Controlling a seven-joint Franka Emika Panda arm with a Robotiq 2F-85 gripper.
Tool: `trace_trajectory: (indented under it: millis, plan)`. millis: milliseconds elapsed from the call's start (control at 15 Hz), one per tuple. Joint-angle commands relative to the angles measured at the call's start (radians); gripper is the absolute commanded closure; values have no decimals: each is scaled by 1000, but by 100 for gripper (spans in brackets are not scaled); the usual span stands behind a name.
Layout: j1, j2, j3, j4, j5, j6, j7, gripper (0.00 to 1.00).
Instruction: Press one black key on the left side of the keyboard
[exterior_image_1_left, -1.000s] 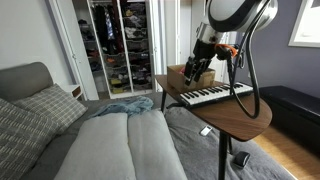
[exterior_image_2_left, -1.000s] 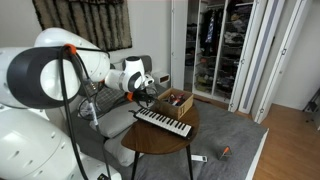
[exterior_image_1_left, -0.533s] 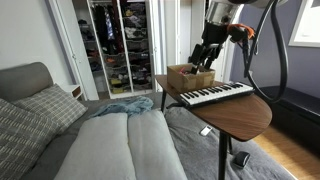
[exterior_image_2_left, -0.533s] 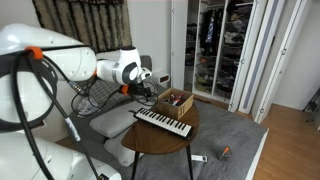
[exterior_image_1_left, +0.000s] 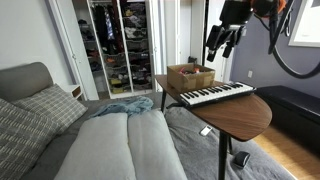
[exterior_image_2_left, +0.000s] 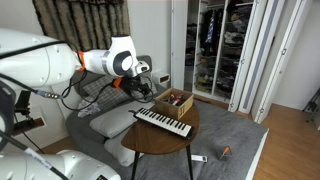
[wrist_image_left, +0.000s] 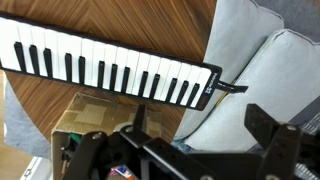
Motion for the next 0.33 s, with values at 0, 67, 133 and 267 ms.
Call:
trace_trajectory:
  millis: [0,67,133,267]
  plan:
    - [-38,-90,13,-8,-25,-78,69,0]
    - [-44,-104,13,-8,-26,-92,79,0]
    - [-25,-56,1,2,-7,-58,40,0]
    - [-34,-81,1,1,-8,-75,49,0]
